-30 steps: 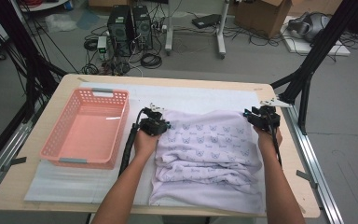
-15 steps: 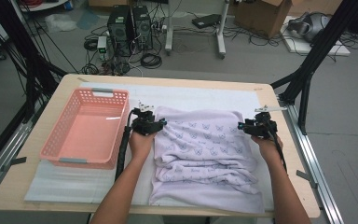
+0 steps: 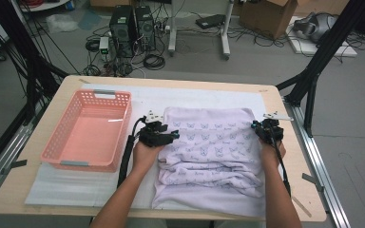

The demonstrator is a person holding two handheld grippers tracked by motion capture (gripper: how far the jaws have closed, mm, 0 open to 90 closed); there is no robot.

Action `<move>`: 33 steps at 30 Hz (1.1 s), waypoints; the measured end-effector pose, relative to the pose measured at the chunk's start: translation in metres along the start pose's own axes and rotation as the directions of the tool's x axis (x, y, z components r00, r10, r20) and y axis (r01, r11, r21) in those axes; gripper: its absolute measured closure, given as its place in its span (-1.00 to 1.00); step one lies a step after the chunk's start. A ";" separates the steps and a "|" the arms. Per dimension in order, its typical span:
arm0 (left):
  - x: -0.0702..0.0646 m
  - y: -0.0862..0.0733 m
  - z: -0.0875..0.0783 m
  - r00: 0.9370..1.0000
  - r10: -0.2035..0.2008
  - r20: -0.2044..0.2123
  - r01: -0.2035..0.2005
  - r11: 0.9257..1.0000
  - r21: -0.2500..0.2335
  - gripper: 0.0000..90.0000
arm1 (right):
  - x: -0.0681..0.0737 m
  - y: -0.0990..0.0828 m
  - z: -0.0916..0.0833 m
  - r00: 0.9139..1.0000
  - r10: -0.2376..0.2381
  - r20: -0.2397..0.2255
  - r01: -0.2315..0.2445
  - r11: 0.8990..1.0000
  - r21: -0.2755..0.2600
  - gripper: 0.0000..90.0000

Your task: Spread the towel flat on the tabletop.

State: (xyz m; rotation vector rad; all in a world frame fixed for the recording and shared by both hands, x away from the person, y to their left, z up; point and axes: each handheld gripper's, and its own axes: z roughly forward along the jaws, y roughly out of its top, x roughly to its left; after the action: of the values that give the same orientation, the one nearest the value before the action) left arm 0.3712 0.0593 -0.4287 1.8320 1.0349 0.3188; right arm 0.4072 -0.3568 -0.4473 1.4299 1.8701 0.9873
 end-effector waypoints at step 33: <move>-0.017 -0.043 -0.020 0.998 0.037 -0.054 -0.034 0.997 0.071 0.92 | 0.053 -0.043 -0.083 0.894 -0.263 -0.363 0.309 0.948 0.075 0.85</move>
State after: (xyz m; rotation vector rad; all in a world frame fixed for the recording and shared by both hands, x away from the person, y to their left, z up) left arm 0.3272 0.0660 -0.4511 1.9156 1.0641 0.3600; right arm 0.3038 -0.3290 -0.4376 1.0491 2.3639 1.0356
